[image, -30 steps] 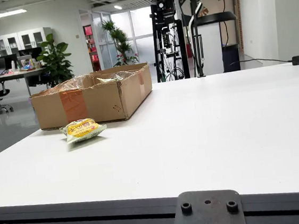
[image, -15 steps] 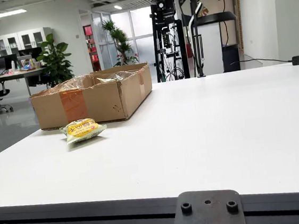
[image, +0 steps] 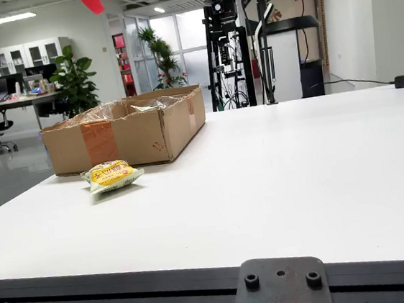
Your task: Grasp a snack and put it in the bin.
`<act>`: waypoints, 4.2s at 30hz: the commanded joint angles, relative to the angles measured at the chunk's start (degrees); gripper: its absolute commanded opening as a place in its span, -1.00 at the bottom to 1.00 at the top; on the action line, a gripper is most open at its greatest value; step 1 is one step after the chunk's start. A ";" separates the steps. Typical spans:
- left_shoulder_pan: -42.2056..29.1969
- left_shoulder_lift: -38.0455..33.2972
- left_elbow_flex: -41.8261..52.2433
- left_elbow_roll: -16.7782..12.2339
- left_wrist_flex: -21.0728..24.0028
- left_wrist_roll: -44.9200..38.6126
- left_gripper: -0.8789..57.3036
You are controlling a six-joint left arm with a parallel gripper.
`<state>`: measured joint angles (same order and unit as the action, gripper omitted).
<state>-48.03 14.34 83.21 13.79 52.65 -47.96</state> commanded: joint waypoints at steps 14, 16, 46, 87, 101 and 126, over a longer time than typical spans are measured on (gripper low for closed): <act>4.77 3.71 -0.15 1.28 -1.50 6.22 0.33; 5.24 4.06 -0.15 1.30 -1.69 7.22 0.34; 9.58 12.15 0.10 1.10 -3.90 14.71 0.40; 11.81 23.16 3.53 -0.03 -14.12 34.90 0.52; 10.68 25.30 3.61 0.03 -17.01 35.48 0.54; 14.09 26.51 3.65 0.22 -19.99 39.30 0.64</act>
<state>-34.05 40.42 86.83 14.06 32.60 -9.04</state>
